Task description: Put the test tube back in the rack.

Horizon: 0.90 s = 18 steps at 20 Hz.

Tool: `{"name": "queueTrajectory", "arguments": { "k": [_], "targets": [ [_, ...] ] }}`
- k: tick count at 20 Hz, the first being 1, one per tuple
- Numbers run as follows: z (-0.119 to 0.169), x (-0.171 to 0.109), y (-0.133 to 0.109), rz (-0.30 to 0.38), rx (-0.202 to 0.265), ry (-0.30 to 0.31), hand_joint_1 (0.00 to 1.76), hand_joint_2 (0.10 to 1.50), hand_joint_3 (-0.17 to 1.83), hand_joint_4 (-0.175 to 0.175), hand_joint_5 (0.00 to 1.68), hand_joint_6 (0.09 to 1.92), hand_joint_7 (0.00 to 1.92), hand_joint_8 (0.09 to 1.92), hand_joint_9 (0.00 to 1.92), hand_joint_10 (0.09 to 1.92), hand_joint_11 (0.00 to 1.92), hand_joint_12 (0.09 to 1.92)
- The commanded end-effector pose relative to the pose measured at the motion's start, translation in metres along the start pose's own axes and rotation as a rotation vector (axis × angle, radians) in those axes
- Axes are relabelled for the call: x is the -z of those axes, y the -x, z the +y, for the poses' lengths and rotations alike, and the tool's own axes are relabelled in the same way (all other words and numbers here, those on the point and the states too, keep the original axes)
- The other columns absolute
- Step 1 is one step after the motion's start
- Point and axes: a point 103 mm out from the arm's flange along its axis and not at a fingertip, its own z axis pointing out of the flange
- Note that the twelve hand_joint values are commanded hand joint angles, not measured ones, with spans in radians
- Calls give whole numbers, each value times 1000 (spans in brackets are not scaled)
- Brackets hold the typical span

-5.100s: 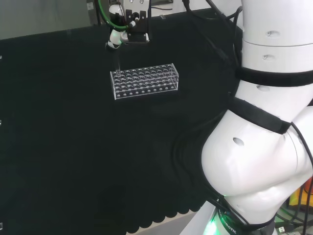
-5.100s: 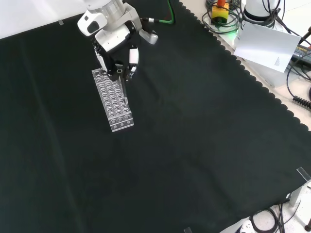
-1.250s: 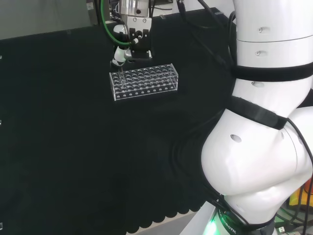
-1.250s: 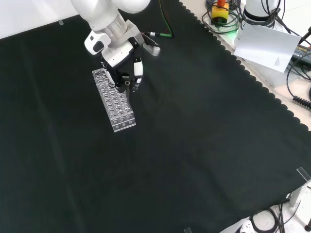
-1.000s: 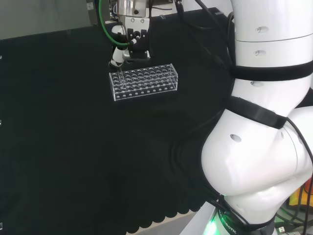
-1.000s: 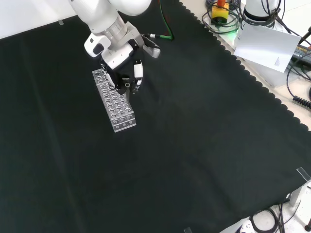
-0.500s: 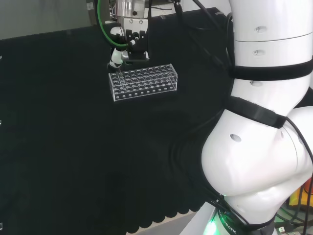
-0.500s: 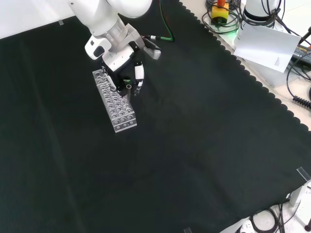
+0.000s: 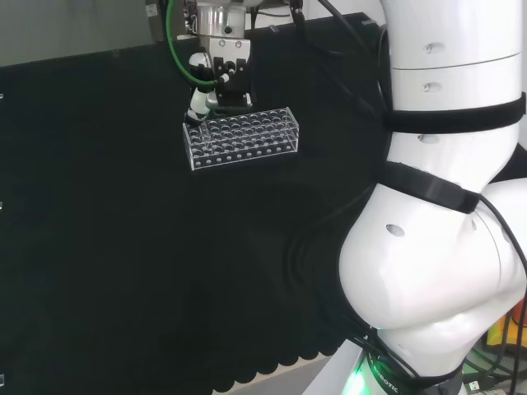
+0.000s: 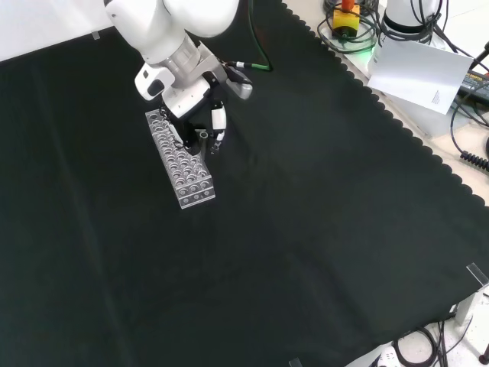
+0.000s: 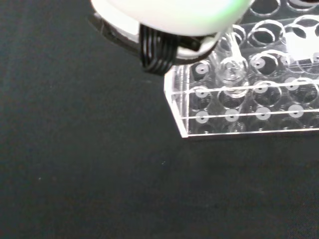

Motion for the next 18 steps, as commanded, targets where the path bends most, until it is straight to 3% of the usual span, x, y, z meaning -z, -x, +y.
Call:
{"name": "queueTrajectory", "arguments": {
  "k": [1, 5, 6, 8, 18],
  "targets": [
    [7, 8, 9, 8, -25, 13, 1330, 717, 498, -175, 1399, 87, 1409, 622, 1586, 677, 1279, 784],
    [8, 9, 9, 7, -25, 14, 1330, 717, 499, -175, 1399, 87, 1410, 621, 1586, 676, 1279, 784],
    [2, 24, 5, 0, -24, 4, 1330, 717, 499, -175, 1399, 87, 1410, 620, 1586, 676, 1279, 784],
    [2, 27, 3, -11, -19, -9, 1330, 716, 499, -175, 1400, 87, 1411, 619, 1586, 675, 1279, 784],
    [22, -5, 3, -9, -3, -23, 1330, 715, 502, -175, 1401, 87, 1413, 616, 1587, 672, 1280, 782]
  ]
}}
